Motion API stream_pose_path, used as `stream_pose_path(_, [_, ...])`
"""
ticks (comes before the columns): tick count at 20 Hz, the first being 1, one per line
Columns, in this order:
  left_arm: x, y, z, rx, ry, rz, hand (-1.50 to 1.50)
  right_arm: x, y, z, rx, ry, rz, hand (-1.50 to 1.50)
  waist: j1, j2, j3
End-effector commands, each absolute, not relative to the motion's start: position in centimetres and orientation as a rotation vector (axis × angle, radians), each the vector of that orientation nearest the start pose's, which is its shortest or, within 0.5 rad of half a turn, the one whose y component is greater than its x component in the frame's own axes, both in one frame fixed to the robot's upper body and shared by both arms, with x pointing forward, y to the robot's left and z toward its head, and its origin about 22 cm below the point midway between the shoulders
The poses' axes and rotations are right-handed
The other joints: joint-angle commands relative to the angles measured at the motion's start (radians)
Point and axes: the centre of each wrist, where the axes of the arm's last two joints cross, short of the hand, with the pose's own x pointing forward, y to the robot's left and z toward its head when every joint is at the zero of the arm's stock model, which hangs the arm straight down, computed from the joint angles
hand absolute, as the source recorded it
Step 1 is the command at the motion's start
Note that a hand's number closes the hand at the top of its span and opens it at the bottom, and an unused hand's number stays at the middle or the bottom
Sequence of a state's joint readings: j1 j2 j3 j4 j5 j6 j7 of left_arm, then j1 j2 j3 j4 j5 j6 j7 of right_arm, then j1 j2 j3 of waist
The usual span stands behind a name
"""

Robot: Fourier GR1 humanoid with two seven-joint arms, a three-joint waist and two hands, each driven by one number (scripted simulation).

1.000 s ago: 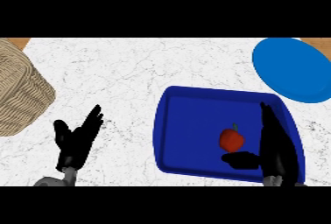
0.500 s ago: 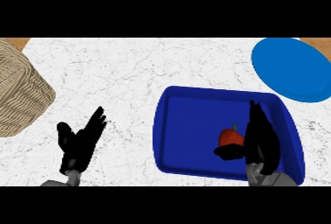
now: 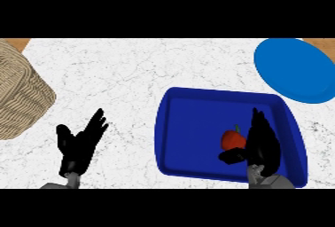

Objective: Pick the bell pepper from the tray and place it in the plate

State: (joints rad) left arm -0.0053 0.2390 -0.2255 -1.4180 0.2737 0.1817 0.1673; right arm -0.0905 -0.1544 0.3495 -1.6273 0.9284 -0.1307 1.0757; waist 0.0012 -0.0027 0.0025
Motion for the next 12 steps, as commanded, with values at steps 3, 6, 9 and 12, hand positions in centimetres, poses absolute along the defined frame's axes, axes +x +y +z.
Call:
stream_pose_path(3, [24.2, 23.9, -3.8, 0.006, -1.177, -0.007, 0.00, 26.2, -14.6, 2.8, -0.980, -0.715, 0.452, -1.50, 0.000, 0.003, -0.003])
stream_pose_path(6, [23.5, 23.8, -2.9, 0.007, -1.188, 0.003, 0.00, 27.8, -17.9, 1.4, -0.921, -0.668, 0.569, 1.50, 0.005, 0.004, -0.002])
stream_pose_path(9, [23.0, 23.2, -3.6, -0.013, -1.178, 0.003, 0.00, 27.8, -15.5, 1.6, -1.002, -0.687, 0.616, 1.50, 0.003, 0.003, -0.003])
stream_pose_path(12, [23.4, 23.7, -3.0, 0.007, -1.192, -0.004, 0.00, 25.9, -17.0, -1.0, -1.019, -0.706, 0.608, 1.50, 0.000, 0.002, -0.002])
